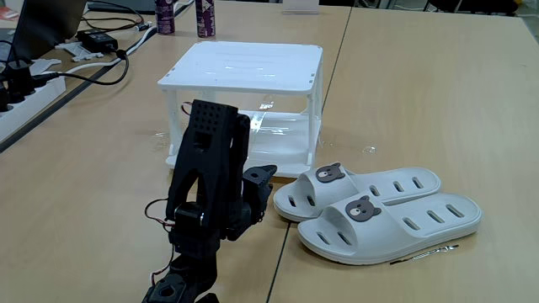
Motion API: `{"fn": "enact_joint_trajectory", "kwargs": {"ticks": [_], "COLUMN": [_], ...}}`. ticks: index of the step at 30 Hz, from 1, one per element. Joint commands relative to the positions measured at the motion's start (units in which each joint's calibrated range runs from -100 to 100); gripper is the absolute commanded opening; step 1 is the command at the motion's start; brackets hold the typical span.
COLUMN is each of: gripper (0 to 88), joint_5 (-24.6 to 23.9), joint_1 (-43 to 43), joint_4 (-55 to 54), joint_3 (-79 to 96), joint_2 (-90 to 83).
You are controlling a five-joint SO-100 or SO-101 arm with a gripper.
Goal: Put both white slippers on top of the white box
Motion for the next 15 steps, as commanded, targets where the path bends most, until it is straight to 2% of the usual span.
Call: {"fn": "enact_joint_trajectory", "kwargs": {"ticks": [1,6,15], "gripper": [17.0,23.9,24.3], "joint_5": [0.4,0.4,0.4], "joint_1": [2.2,4.3,10.7], "joint_4": [-0.5,-0.5,2.9], "joint_3": [-9.4,-18.7,-35.2], "joint_2": [2.7,8.4,16.0]}}
